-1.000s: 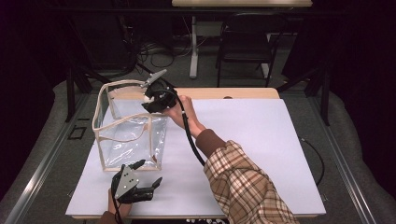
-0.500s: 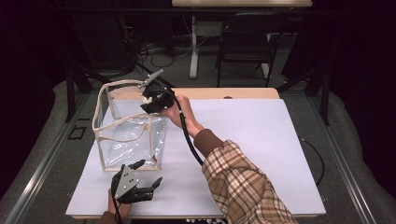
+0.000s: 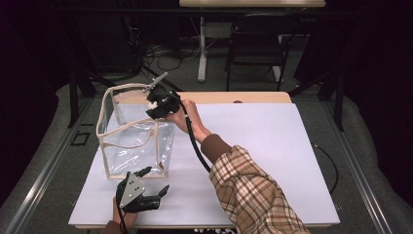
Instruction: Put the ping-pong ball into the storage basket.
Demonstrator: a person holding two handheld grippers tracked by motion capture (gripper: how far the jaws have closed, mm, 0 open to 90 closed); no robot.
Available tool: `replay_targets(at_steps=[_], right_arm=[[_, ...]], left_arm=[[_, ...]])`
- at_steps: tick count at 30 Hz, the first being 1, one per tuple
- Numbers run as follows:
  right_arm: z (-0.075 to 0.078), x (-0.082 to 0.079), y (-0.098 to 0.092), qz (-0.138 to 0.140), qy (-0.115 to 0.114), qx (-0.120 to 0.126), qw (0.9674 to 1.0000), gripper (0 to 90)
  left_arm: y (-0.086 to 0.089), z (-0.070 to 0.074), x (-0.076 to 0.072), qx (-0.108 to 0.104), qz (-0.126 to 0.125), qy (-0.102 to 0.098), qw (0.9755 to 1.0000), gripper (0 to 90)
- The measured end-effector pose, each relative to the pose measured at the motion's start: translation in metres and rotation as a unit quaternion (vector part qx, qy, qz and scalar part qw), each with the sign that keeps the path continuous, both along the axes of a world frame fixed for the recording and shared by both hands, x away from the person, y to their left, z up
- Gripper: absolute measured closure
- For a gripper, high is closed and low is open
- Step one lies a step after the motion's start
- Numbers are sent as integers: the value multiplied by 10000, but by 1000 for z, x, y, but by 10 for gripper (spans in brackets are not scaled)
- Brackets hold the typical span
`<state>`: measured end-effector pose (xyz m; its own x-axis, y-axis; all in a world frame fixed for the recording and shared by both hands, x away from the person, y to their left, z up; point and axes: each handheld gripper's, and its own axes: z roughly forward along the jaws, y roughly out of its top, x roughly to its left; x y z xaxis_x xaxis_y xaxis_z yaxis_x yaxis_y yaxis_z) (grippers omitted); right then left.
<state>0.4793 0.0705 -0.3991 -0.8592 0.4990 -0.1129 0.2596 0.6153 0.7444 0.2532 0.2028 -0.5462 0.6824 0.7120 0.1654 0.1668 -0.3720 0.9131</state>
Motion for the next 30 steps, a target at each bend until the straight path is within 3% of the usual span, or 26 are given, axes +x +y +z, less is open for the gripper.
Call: replay_targets(at_steps=[2, 5, 10, 30], right_arm=[[-1, 1, 0, -9, 6, -17, 10000, 502], [-1, 2, -1, -152, 61, 38, 9999, 399], [3, 3, -9, -163, 139, 220, 9995, 305], [13, -11, -59, 163, 312, 535, 9979, 147]], left_arm=[[0, 0, 0, -3, 1, 0, 10000, 159], [0, 0, 0, -4, 0, -2, 10000, 159], [0, 0, 0, -28, 1, 10, 10000, 159], [0, 0, 1, -3, -4, 22, 10000, 159]])
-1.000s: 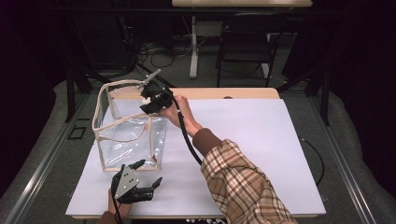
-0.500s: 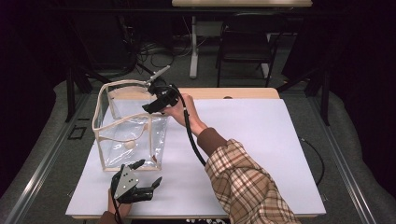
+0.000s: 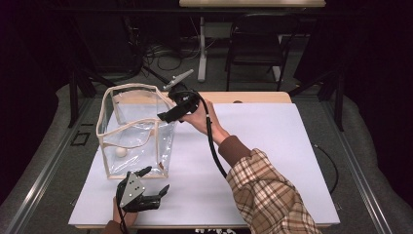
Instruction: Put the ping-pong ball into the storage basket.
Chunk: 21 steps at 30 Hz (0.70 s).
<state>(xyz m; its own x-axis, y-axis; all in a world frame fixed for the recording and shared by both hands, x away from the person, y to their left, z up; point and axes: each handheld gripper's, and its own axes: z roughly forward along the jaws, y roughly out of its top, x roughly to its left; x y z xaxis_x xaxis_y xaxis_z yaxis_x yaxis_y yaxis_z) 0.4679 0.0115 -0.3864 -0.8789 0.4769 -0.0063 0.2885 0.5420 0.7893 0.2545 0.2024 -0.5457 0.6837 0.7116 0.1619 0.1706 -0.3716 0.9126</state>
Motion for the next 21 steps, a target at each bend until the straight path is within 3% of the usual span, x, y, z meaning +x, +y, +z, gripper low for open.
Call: replay_targets(at_steps=[2, 8, 21], right_arm=[[1, -4, -3, -12, -82, -111, 9999, 142], [3, -15, -11, 79, -137, -128, 9998, 129], [-10, -23, -37, 40, 5, -170, 9998, 98]], left_arm=[[-1, 0, 0, -9, 0, 4, 10000, 159], [-3, 0, 1, -11, -32, 12, 10000, 159], [-1, 0, 0, -6, -11, 7, 10000, 159]])
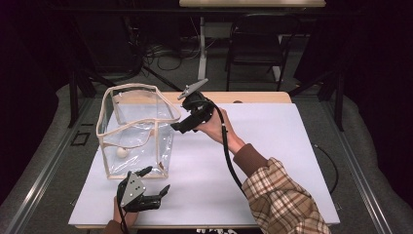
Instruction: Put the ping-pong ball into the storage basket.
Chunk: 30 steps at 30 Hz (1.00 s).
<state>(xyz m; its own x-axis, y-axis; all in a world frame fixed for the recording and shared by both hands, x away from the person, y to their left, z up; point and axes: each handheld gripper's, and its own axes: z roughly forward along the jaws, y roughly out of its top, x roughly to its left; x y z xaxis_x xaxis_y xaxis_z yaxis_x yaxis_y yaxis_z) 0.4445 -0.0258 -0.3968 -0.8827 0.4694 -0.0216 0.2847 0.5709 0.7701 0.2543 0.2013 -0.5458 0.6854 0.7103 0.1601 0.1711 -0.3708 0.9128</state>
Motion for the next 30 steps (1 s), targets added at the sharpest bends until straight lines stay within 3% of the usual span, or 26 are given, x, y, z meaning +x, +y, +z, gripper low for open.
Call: replay_targets(at_steps=[30], right_arm=[[-31, -33, -45, -162, 55, -110, 9998, 16]], left_arm=[[1, 0, -2, 24, -28, 2, 10000, 159]])
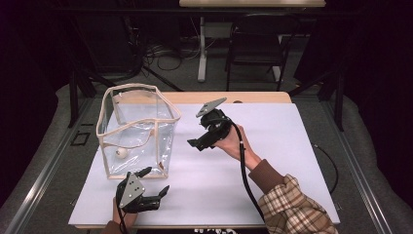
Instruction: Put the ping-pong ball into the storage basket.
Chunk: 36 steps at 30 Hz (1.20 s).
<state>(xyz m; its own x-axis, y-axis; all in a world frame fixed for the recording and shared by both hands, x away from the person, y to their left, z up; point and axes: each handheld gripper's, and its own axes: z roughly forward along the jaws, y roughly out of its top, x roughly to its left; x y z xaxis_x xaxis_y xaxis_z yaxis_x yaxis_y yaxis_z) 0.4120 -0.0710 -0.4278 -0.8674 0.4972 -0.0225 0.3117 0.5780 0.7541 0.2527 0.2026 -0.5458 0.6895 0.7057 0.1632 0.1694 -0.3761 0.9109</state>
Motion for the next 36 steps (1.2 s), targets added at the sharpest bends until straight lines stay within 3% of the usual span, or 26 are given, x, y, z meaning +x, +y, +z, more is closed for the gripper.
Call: replay_targets(at_steps=[36], right_arm=[[-40, -48, -65, -348, -80, 101, 9993, 0]], left_arm=[[0, 0, 0, 3, -1, -19, 10000, 159]])
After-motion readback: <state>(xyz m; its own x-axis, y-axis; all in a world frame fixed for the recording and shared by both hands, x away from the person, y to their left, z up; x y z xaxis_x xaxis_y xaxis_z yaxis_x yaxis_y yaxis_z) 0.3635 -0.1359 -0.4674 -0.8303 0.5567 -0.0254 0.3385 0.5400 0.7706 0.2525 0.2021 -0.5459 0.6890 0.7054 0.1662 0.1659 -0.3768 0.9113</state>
